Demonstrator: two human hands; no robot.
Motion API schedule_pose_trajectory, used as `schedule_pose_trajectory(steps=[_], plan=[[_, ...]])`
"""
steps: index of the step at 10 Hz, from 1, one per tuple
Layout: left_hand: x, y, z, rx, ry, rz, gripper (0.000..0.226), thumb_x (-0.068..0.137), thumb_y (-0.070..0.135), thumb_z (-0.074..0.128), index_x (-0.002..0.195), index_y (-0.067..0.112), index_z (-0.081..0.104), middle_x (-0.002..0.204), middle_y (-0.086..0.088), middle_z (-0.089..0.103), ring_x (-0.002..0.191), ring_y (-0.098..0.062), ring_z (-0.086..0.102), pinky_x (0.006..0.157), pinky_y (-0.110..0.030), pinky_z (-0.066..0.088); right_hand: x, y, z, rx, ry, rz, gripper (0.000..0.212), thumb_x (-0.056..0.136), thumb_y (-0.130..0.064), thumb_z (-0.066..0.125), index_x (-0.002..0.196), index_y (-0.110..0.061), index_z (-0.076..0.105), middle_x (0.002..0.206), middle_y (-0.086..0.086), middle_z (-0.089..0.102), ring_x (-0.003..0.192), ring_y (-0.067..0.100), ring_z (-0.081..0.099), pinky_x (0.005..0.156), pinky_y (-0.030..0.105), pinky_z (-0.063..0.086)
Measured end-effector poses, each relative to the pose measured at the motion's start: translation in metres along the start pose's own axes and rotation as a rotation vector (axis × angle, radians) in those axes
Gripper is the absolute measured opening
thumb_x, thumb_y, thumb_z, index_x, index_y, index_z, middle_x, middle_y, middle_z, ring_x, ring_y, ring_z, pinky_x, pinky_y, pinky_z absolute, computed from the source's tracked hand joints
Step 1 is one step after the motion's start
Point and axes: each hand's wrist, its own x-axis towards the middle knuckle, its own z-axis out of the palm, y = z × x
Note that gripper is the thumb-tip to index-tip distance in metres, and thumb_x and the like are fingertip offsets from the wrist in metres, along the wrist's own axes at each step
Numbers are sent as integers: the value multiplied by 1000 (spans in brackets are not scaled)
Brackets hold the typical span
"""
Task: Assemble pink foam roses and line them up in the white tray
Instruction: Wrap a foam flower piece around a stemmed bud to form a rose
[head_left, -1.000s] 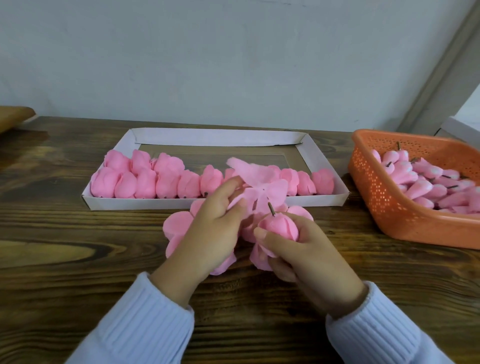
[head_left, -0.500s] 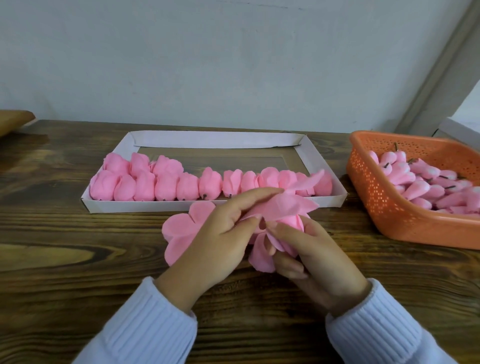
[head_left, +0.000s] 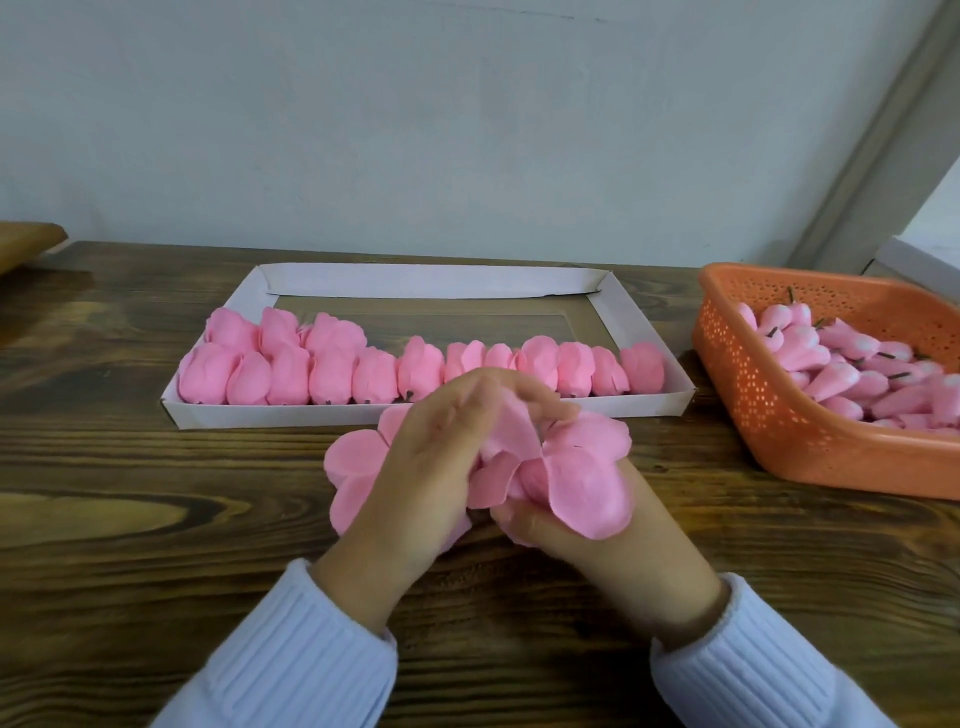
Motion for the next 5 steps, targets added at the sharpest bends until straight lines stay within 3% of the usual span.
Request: schedule_pose_trajectory(steps=[1, 2, 3, 4, 5], plan=[[3, 5, -1, -235, -35, -99, 74, 91, 62, 21, 84, 14, 78, 96, -10, 74, 100, -20, 67, 82, -24, 52, -2, -4, 0, -87, -30, -18, 26, 83, -1, 70, 81, -27, 66, 75, -21, 58, 70, -3, 55, 70, 11, 44], [1, 7, -1, -296, -7, -117, 76, 91, 56, 18, 71, 13, 77, 91, -8, 74, 96, -18, 68, 81, -23, 52, -10, 0, -3, 19, 25, 147, 44, 81, 10, 68, 109, -22, 53, 98, -17, 56, 80, -14, 60, 79, 5, 46], [0, 5, 1, 17, 52, 24, 30, 91, 35, 53, 80, 21, 76, 83, 2, 73, 86, -12, 67, 78, -22, 51, -13, 9, -5, 93, 61, 158, 53, 77, 12, 70, 98, -32, 50, 97, -18, 57, 76, -25, 56, 69, 1, 43], [-3, 3, 1, 249, 19, 53, 15, 76, 33, 65, 87, 29, 73, 86, 10, 72, 86, -8, 65, 82, -30, 52, -12, 8, -4, 96, 67, 170, 51, 78, 8, 72, 107, -27, 48, 99, -18, 55, 75, -26, 54, 71, 1, 43], [-2, 1, 1, 274, 32, 66, 11, 74, 31, 70, 83, 27, 73, 86, 10, 72, 88, -9, 65, 83, -26, 52, -13, 9, -4, 74, 71, 153, 51, 78, 6, 73, 100, -32, 48, 99, -18, 56, 76, -26, 55, 73, 2, 45]])
